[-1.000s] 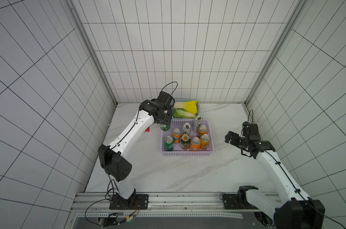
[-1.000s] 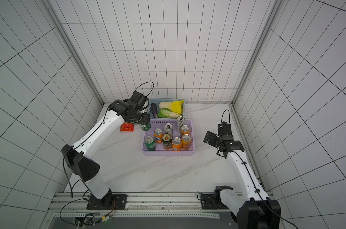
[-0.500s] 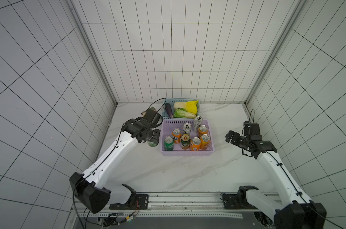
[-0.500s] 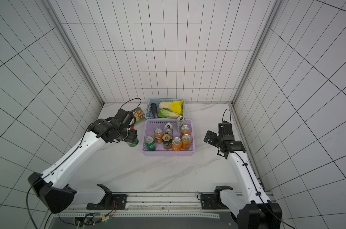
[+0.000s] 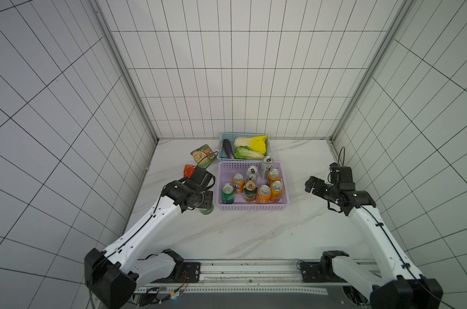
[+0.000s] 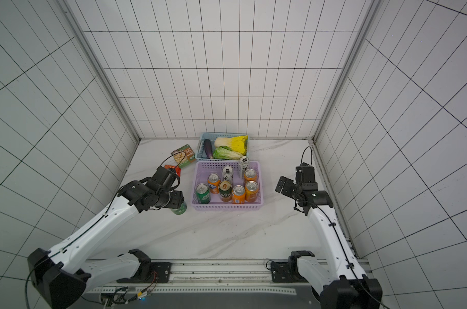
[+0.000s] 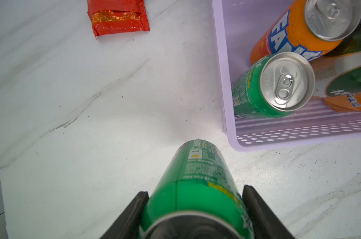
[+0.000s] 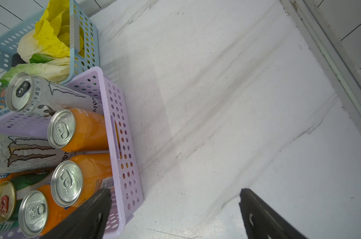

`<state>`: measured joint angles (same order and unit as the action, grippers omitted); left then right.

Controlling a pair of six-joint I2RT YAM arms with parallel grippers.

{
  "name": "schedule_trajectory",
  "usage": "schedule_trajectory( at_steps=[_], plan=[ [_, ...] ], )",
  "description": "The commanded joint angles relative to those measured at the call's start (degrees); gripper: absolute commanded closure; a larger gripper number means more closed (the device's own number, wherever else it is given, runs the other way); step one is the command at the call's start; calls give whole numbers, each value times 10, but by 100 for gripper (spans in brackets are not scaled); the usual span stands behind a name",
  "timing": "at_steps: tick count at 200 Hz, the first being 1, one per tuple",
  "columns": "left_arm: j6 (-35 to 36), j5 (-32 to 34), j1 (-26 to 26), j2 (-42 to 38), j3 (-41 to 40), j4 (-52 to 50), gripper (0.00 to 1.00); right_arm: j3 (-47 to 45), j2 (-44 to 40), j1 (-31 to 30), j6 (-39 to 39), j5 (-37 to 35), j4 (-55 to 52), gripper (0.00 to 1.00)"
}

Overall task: Take out the drinks from the basket
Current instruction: Place the drink at the center of the board.

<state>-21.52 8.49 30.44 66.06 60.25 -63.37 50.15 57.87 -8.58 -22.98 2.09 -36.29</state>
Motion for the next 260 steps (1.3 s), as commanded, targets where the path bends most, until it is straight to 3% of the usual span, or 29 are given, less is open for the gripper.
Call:
schedule_trajectory(
  at_steps=[1, 88, 194, 260],
  plan=[
    [-22, -20, 6, 1, -10, 58, 51, 27, -11, 5, 7, -11, -14, 0],
    [-74, 13, 20, 28, -56, 70, 51, 33, -11, 6, 9, -15, -18, 0],
    [-87, 22, 27, 56, -99, 117, 47, 38, -5, 6, 11, -16, -18, 0],
    [-85, 24, 30, 62, -103, 120, 29, 42, -3, 6, 14, -15, -19, 0]
  ],
)
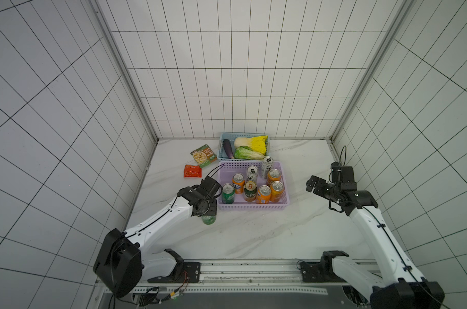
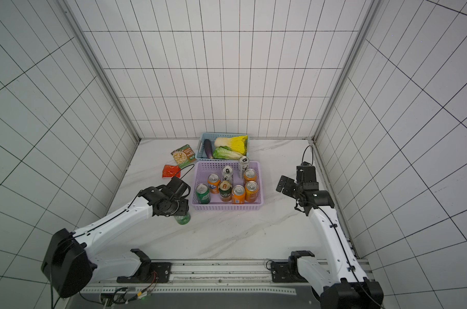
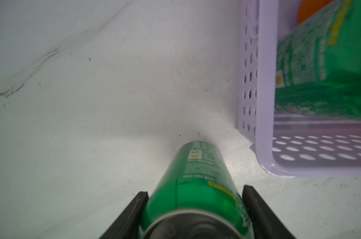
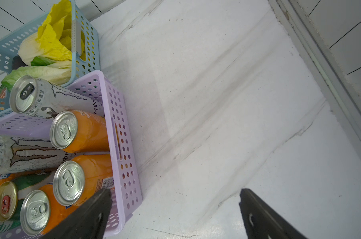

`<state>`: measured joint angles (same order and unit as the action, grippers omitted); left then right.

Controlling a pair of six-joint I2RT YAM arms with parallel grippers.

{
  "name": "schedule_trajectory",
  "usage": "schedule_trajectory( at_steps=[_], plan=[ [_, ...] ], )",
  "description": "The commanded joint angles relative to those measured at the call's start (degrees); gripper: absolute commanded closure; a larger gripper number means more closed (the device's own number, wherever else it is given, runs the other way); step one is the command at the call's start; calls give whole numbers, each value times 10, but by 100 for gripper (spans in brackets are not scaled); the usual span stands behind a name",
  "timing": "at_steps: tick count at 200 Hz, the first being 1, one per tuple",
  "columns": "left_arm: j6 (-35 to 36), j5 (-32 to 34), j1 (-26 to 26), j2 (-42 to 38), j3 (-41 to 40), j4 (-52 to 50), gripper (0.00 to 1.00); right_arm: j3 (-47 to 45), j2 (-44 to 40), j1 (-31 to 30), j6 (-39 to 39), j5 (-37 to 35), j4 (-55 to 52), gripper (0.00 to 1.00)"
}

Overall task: Take out the drinks from the basket
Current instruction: Place the drink at the center of the board.

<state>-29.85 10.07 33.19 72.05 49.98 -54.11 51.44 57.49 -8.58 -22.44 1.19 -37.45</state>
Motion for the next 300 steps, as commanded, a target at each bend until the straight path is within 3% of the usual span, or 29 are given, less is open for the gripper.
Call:
schedule_trajectory(
  at_steps=[1, 31, 109, 197, 300],
  plan=[
    [-1, 8, 3, 2, 0, 27, 29, 30, 0, 6, 9, -6, -8, 0],
    [16, 8, 2, -12, 14, 16, 18, 34, 1, 6, 13, -4, -12, 0],
    [118, -53, 3, -43, 107, 30, 12, 43, 6, 6, 22, 14, -18, 0],
    [177, -70, 3, 125, 230, 21, 10, 39, 0, 6, 28, 9, -24, 0],
    [188, -60, 21, 255, 275, 17, 13, 38, -3, 6, 36, -3, -31, 0]
  ],
)
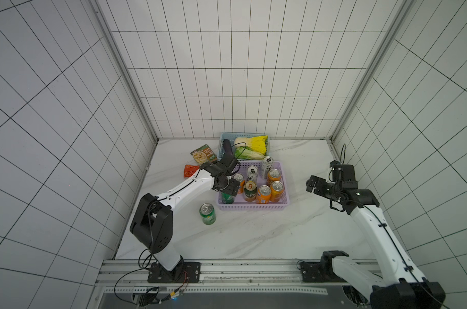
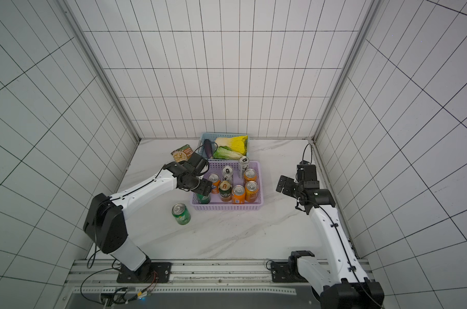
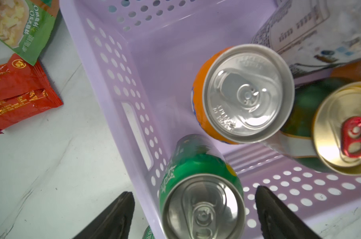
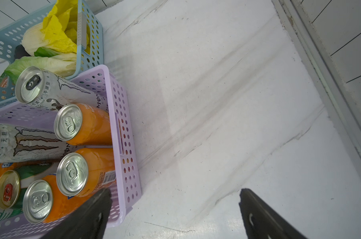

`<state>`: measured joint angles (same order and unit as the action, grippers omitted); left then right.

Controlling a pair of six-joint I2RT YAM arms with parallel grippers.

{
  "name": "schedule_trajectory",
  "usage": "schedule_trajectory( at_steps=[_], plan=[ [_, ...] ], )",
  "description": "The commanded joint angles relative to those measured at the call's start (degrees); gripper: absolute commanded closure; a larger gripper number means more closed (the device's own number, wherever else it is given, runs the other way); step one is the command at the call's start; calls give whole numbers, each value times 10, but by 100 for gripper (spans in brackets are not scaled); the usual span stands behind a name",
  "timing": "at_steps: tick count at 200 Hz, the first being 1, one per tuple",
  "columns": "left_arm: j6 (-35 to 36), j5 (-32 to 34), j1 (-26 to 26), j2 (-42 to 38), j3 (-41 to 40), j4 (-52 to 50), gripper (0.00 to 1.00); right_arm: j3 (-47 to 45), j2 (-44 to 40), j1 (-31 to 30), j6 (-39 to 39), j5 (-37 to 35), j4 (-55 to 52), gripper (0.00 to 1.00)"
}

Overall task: Take out the drinks from the basket
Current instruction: Place the drink at the center of the board, then pick up the drink from the basket.

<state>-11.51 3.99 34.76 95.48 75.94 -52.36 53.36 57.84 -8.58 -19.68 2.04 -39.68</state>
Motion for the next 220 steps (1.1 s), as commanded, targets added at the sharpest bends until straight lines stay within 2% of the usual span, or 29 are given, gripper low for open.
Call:
schedule_trajectory(
  at_steps=[1, 76, 114, 156, 220],
  plan=[
    [5, 1, 6, 21, 16, 0, 13, 19, -7, 7, 9, -11, -8, 0],
    [-11, 8, 15, 59, 15, 4, 21, 21, -3, 7, 10, -11, -8, 1],
    [-17, 13, 15, 64, 15, 5, 30, 22, -3, 6, 9, -11, -8, 1],
    [-20, 14, 16, 52, 15, 2, 38, 25, -1, 6, 9, -10, -8, 0],
    [-27, 24, 27, 8, 21, -15, 41, 23, -5, 6, 9, -10, -8, 0]
  ],
)
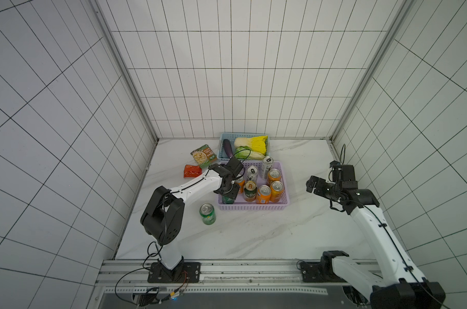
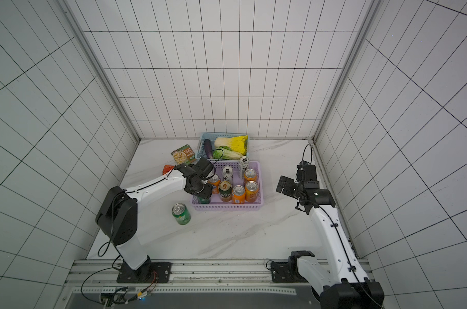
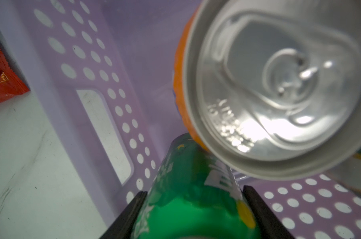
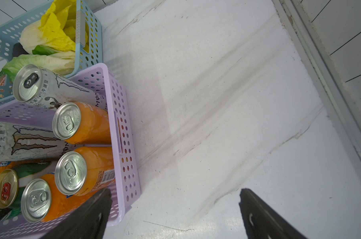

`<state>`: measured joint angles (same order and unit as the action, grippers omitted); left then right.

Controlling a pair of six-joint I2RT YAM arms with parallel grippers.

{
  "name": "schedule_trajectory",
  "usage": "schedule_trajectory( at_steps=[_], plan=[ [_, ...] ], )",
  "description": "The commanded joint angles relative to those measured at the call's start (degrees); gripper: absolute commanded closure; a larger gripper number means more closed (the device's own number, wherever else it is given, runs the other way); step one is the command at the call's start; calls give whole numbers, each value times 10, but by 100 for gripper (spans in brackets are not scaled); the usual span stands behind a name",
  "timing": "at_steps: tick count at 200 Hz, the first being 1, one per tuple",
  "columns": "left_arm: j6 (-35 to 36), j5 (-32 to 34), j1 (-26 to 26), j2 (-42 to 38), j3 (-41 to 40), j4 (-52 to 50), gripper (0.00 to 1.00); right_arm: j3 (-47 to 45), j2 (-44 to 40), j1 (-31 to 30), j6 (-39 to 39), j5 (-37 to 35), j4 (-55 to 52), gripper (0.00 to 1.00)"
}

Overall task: Take out the drinks from the basket
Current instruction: Pick up the drink from the basket.

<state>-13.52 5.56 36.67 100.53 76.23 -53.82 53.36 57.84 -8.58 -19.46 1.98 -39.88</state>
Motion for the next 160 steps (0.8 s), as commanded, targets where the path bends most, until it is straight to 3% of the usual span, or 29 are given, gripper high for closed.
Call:
schedule_trajectory(
  at_steps=[1, 89, 160],
  plan=[
    [-7, 9, 8, -43, 18, -1, 41, 23, -6, 6, 7, -9, -6, 0],
    [-24, 35, 36, -144, 35, -47, 42, 25, -8, 7, 5, -6, -9, 0],
    [-63, 66, 99, -227, 34, -99, 44, 25, -11, 6, 4, -2, -10, 0]
  ],
)
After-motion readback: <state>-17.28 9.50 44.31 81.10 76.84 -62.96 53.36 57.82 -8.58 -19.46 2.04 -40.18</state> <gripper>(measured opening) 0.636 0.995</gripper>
